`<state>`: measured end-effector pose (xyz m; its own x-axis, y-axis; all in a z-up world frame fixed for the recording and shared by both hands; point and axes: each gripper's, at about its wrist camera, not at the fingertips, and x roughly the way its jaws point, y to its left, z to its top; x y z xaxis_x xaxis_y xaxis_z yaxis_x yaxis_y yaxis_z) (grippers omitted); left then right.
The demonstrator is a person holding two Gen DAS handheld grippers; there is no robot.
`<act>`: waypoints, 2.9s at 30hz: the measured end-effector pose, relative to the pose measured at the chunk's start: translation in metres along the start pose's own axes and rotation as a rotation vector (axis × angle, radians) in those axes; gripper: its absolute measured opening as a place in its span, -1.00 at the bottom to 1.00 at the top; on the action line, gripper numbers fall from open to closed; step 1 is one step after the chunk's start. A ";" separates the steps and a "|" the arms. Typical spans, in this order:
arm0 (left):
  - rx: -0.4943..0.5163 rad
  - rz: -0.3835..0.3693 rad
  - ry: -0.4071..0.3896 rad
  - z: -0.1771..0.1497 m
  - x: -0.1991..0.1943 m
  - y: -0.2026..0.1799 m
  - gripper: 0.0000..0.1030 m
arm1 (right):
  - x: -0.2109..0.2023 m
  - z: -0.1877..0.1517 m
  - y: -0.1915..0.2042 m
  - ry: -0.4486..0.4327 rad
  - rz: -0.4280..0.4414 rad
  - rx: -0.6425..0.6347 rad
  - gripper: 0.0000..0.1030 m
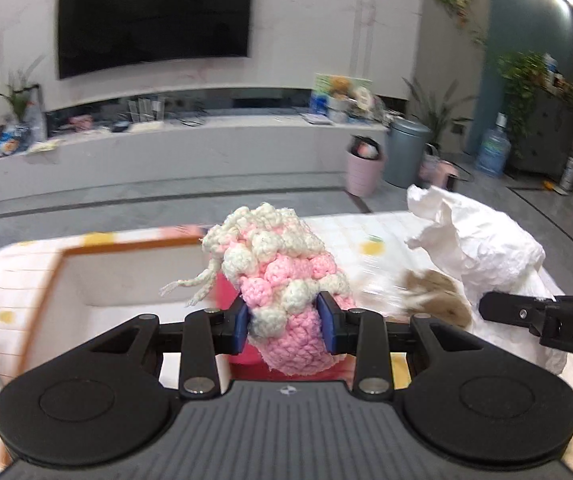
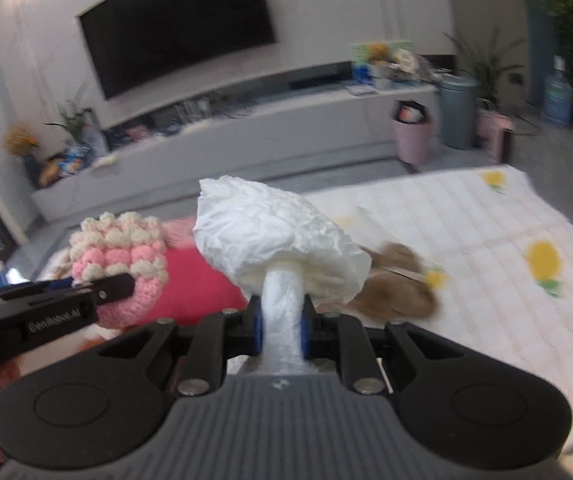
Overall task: Organize soft objects
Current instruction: 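Carry the tissue bundle and pink crochet with both tools to the orange box, then lower the crochet and tissue into the orange box and open both tools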
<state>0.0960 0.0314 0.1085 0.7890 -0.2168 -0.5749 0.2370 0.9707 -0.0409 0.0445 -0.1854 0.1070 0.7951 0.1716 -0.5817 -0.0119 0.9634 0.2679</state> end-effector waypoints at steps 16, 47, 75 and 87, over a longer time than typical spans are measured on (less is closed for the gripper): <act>-0.034 0.178 0.185 -0.052 0.020 0.125 -0.23 | 0.091 -0.049 0.166 0.218 0.183 -0.077 -0.69; -0.264 0.107 0.209 -0.057 -0.007 0.174 0.79 | 0.107 -0.040 0.181 0.233 0.106 -0.179 -0.65; -0.195 0.132 0.220 -0.055 -0.016 0.178 0.78 | 0.177 -0.090 0.238 0.391 -0.034 -0.476 0.11; -0.202 0.153 0.212 -0.055 -0.022 0.180 0.78 | 0.133 -0.080 0.247 0.266 0.025 -0.483 0.95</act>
<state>0.0898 0.2169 0.0687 0.6659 -0.0608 -0.7436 -0.0095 0.9959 -0.0900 0.0989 0.0916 0.0344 0.6110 0.1813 -0.7706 -0.3555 0.9326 -0.0625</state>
